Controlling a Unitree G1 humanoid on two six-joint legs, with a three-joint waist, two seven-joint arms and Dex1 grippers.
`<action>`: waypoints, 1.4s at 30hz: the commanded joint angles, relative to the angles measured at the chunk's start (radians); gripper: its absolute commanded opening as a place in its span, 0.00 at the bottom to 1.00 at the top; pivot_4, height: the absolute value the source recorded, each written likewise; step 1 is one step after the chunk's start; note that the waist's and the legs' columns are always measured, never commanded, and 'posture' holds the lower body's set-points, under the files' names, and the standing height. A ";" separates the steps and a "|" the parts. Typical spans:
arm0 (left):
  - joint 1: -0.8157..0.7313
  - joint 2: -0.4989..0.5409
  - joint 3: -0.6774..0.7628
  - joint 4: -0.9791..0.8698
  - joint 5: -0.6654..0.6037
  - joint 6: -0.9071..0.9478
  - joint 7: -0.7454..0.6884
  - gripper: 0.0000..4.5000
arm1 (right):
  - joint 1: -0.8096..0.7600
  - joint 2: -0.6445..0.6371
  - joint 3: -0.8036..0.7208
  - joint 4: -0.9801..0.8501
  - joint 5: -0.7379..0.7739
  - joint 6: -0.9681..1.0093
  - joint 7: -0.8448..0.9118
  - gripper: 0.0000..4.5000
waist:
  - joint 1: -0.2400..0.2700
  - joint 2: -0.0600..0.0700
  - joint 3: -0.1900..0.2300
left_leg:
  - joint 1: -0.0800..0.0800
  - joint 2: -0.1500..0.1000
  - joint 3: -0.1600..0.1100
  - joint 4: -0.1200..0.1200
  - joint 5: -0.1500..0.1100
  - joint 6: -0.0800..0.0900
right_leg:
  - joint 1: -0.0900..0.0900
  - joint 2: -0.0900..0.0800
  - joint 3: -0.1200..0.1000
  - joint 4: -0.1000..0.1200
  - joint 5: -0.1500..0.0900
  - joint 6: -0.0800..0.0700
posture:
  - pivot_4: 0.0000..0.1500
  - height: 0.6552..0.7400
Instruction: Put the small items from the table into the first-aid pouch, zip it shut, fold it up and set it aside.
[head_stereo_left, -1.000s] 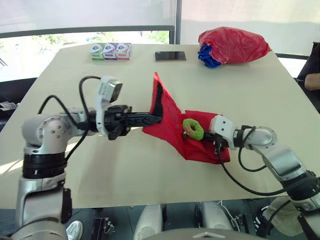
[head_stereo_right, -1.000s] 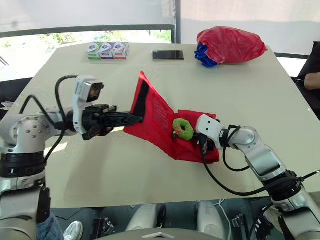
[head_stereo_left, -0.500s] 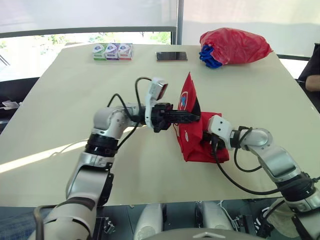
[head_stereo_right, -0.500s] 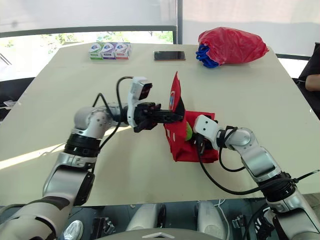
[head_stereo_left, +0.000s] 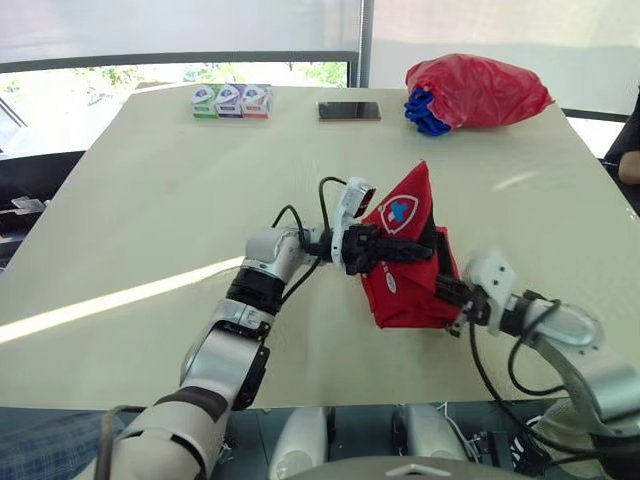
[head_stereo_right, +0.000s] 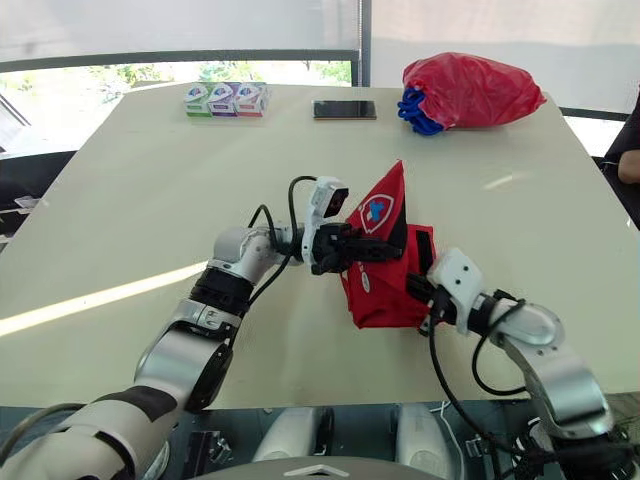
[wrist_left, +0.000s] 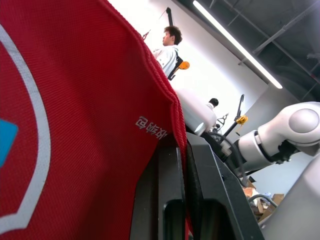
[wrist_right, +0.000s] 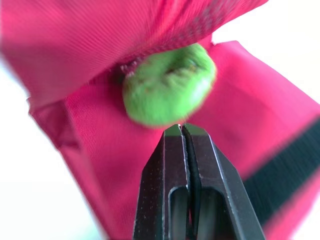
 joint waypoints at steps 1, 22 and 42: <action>-0.015 -0.038 -0.037 0.033 0.074 -0.032 0.043 0.00 | 0.125 -0.035 -0.236 -0.139 0.110 -0.002 0.018 0.01 | 0.011 0.002 -0.001 | 0.000 0.000 -0.001 0.000 0.000 0.000 | 0.000 0.000 0.000 0.000 0.000 0.000 | 1.00 1.00; -0.025 -0.157 -0.032 0.210 0.249 -0.142 0.144 0.42 | 0.254 -0.116 -0.609 -0.227 0.457 0.024 0.006 1.00 | 0.020 0.003 -0.004 | 0.001 0.000 0.000 0.000 0.000 0.001 | 0.002 0.000 0.000 0.000 0.000 0.000 | 1.00 1.00; 0.040 -0.136 -0.125 0.129 0.340 -0.230 0.086 0.72 | 0.245 -0.122 -0.572 -0.242 0.474 0.014 -0.045 1.00 | 0.019 0.005 -0.012 | 0.002 0.000 0.000 0.000 0.000 0.001 | 0.003 0.000 0.000 0.000 0.000 0.000 | 1.00 1.00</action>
